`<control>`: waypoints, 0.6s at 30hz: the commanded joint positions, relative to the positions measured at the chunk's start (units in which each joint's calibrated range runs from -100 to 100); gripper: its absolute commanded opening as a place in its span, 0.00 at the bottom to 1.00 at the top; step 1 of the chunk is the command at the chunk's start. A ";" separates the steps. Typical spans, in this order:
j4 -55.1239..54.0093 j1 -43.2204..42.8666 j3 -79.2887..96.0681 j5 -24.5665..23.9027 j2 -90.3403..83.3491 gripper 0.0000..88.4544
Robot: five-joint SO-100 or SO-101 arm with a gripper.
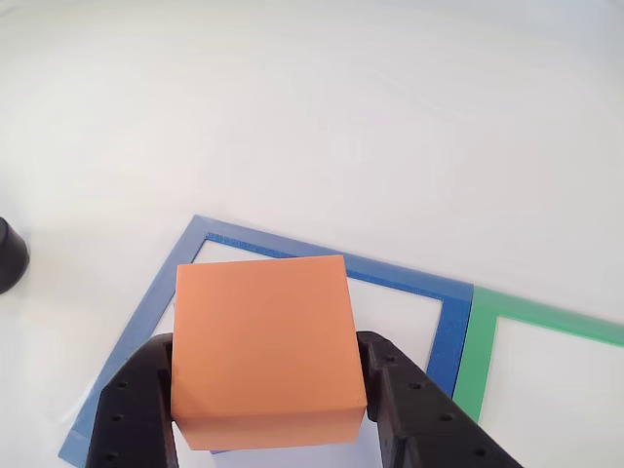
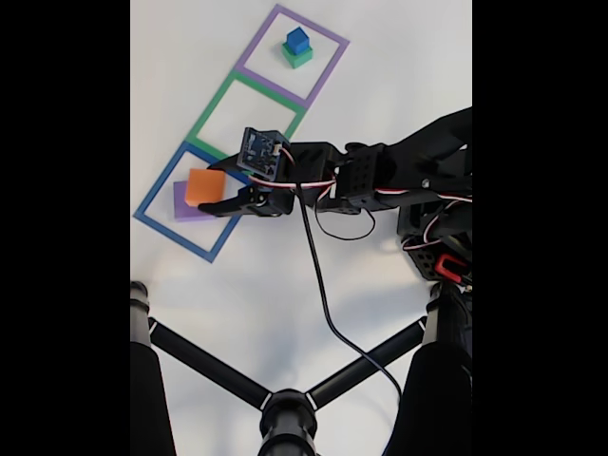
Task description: Tower of hanoi
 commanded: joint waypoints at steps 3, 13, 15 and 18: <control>-8.87 -0.47 -2.88 0.59 6.47 0.09; -13.73 -0.62 -7.06 0.59 13.85 0.09; -14.29 -0.62 -8.15 0.59 15.29 0.09; -15.43 -0.62 -9.51 0.59 17.37 0.09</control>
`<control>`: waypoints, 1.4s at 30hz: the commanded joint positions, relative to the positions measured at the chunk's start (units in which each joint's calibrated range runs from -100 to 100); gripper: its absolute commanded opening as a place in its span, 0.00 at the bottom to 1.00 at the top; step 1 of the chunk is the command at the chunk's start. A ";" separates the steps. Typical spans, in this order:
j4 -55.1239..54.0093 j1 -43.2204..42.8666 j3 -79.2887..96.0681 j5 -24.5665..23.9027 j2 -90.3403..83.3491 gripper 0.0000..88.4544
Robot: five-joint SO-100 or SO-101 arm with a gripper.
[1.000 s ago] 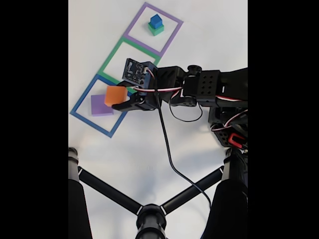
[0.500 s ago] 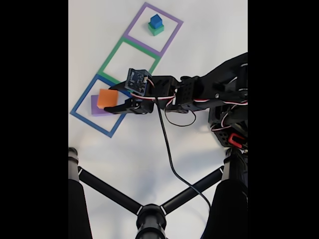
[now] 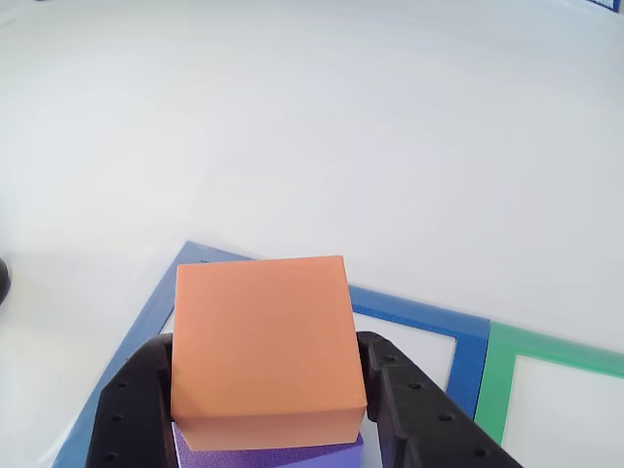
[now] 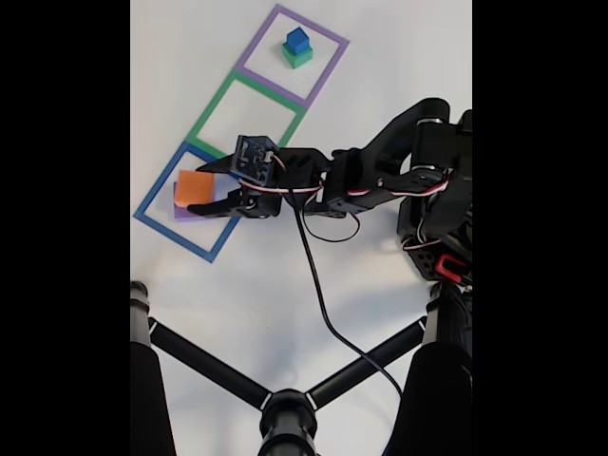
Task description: Tower of hanoi
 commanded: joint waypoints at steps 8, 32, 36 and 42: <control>-4.96 -1.08 -3.97 0.00 3.87 0.09; -10.22 -0.31 -5.24 0.00 8.44 0.27; -9.33 -0.01 -5.06 0.00 5.23 0.29; 5.16 -0.01 -7.97 0.00 -8.15 0.30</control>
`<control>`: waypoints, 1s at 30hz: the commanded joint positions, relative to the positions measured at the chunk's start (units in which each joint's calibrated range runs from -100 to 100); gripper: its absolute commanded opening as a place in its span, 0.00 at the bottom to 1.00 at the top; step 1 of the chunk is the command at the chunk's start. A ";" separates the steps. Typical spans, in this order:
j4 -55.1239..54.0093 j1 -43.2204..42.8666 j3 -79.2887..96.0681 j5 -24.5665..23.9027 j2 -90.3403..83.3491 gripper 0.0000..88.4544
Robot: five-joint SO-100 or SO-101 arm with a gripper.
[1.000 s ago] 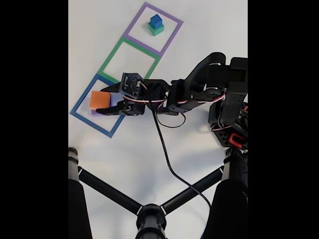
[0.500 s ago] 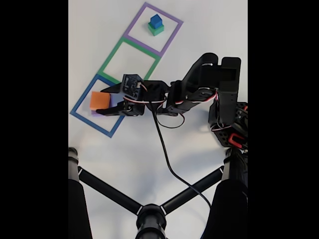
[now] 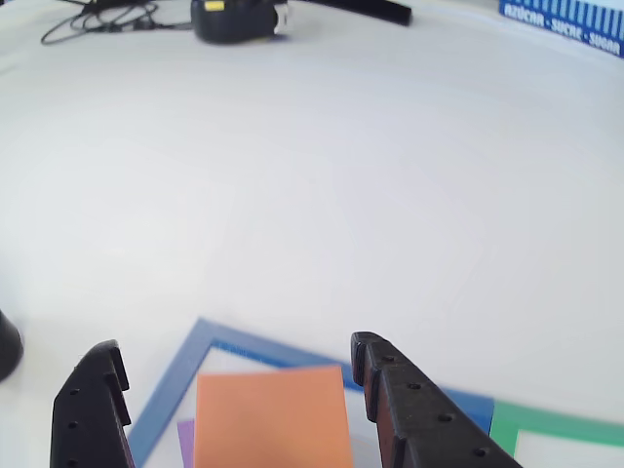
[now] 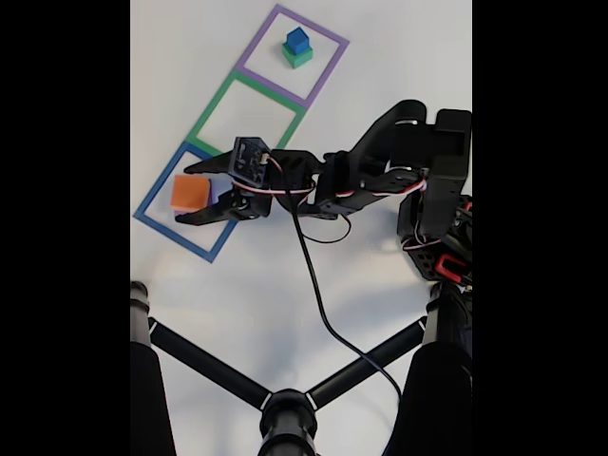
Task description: Tower of hanoi
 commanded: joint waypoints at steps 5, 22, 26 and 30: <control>32.27 1.95 -10.38 0.00 -24.94 0.17; 116.53 16.13 -54.00 0.00 -41.76 0.00; 129.89 20.63 -67.99 -0.55 -40.24 0.00; 134.42 26.12 -72.53 0.00 -40.24 0.00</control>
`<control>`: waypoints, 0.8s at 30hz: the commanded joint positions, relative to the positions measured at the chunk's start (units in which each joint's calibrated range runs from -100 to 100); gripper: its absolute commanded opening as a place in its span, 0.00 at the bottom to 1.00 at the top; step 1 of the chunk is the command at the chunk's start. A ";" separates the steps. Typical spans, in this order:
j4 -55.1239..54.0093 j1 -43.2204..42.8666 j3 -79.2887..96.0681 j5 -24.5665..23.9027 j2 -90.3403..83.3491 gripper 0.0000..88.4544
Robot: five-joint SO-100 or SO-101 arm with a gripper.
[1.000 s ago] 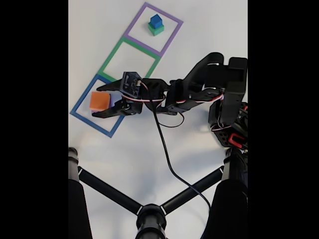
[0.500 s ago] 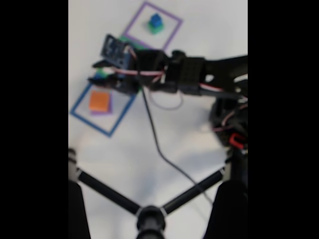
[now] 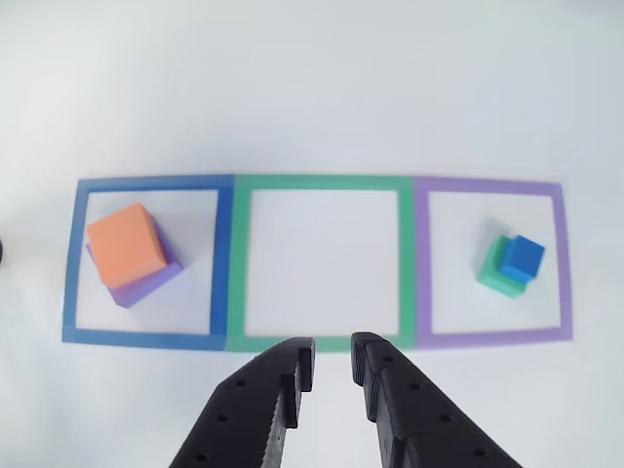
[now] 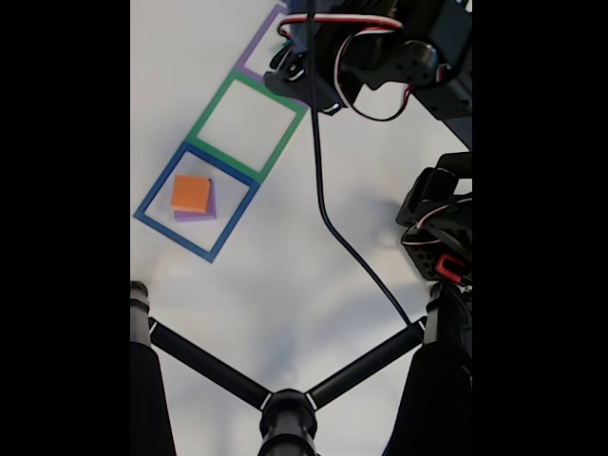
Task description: Tower of hanoi
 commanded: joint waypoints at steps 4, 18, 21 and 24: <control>3.03 9.27 -6.87 0.20 -0.20 0.00; 7.07 23.84 -10.87 0.20 0.12 0.00; 7.96 25.89 -10.23 0.20 -0.20 0.00; 7.56 27.65 -5.69 0.20 -2.04 0.02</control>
